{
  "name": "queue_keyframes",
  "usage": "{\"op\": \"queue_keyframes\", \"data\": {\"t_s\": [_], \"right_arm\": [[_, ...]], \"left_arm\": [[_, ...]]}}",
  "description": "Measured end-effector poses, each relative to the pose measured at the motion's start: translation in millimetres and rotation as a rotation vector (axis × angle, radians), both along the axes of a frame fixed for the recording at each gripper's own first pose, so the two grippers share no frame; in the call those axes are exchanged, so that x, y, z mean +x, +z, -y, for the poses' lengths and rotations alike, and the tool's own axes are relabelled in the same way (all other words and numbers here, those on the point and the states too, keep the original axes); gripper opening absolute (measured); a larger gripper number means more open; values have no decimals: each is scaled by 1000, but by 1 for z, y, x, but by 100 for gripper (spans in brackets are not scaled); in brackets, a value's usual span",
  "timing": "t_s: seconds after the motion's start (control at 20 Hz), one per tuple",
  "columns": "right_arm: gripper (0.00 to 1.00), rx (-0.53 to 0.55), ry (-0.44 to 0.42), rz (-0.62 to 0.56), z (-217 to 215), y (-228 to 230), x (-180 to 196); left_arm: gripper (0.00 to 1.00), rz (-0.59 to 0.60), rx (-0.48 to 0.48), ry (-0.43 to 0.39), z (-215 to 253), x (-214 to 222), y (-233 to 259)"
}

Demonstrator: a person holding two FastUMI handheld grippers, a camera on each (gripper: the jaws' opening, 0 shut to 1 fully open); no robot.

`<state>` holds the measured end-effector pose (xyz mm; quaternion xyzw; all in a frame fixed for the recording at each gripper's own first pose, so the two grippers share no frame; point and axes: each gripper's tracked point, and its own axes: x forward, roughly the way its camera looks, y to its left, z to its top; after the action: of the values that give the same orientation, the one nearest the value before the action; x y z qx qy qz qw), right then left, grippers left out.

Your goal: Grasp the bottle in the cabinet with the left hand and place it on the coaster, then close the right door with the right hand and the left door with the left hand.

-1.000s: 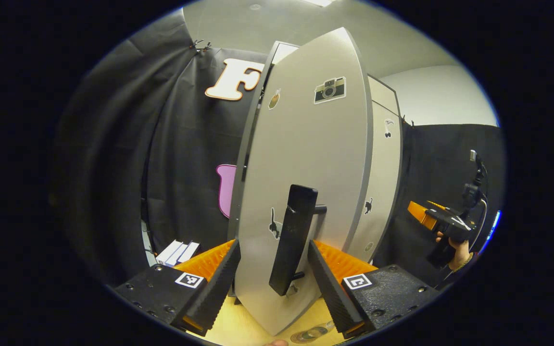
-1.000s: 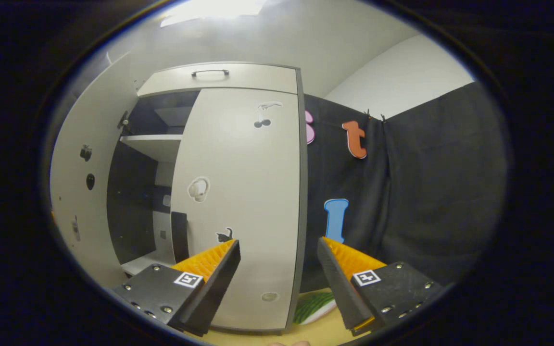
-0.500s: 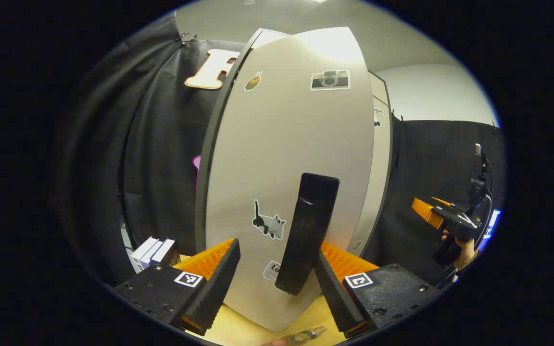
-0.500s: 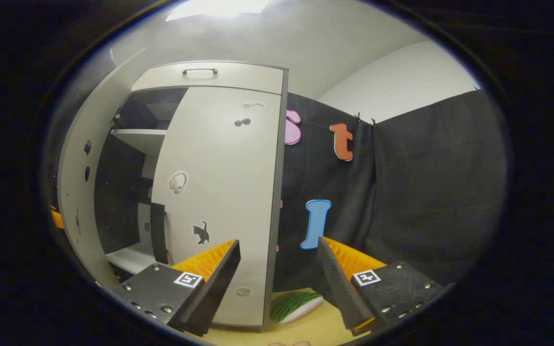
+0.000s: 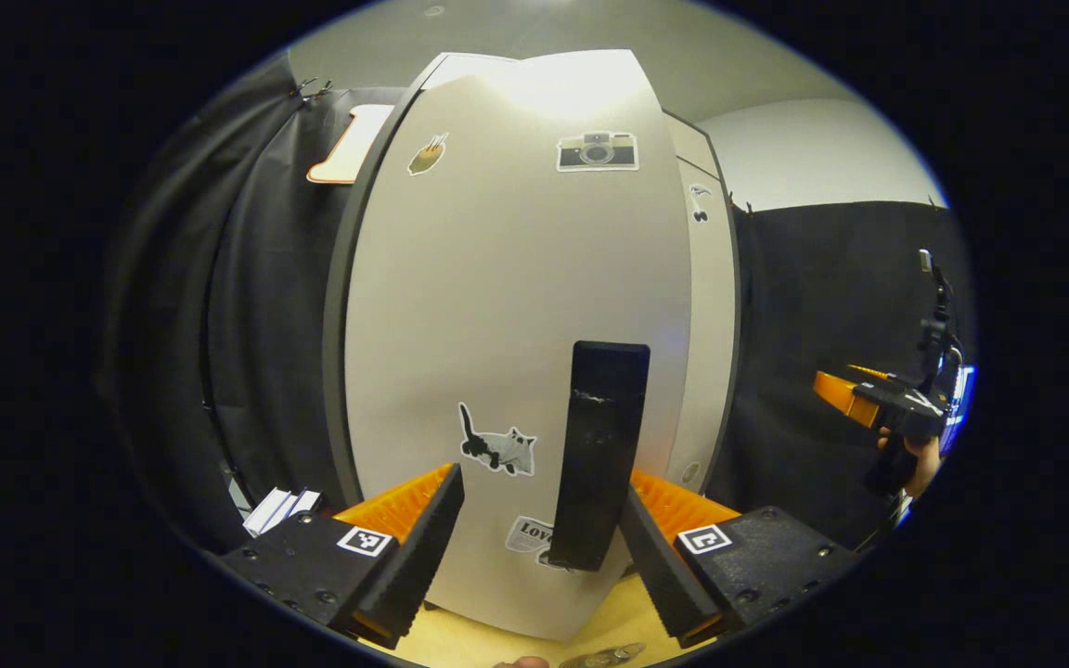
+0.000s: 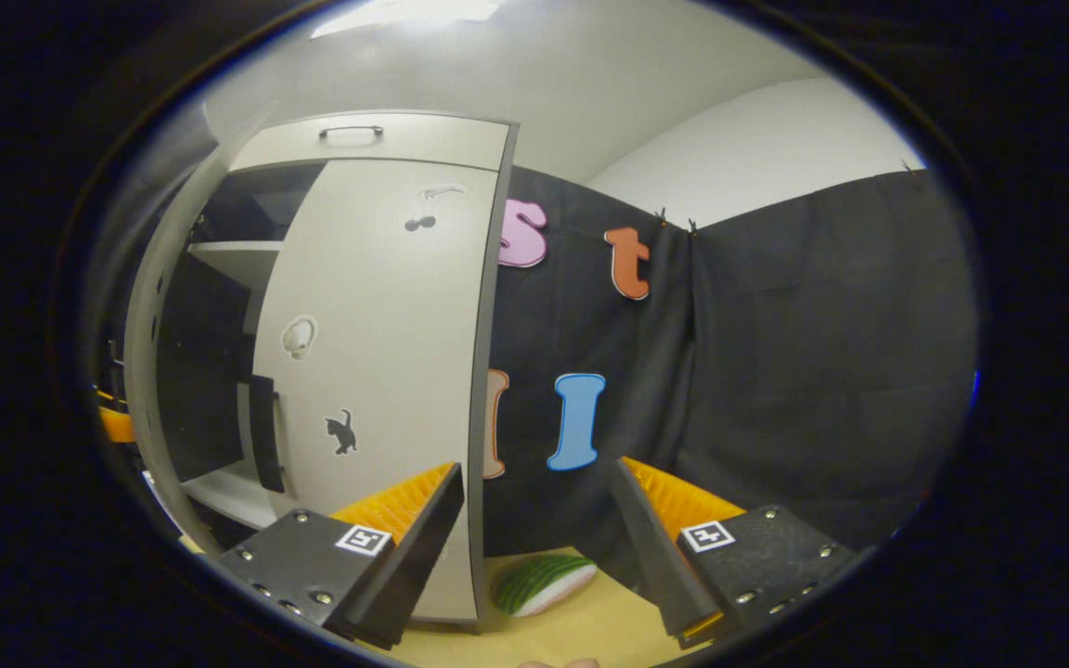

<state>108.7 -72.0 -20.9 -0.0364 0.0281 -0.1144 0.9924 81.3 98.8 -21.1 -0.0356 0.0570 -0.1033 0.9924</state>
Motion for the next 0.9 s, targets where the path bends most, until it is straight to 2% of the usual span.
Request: {"op": "queue_keyframes", "data": {"t_s": [0.1,0.45,0.7,0.9], "right_arm": [[98,-8,-12,-3,7,0,-3],[97,-13,-58,-10,32,0,-13],[98,-29,-83,-17,52,-1,-30],[98,-24,-101,-21,62,-2,-40]], "left_arm": [[100,-6,-24,-13,6,8,-1],[100,-19,-51,-29,16,35,-3],[100,-16,-36,-40,21,39,-3],[100,-18,-14,-13,21,40,-4]]}}
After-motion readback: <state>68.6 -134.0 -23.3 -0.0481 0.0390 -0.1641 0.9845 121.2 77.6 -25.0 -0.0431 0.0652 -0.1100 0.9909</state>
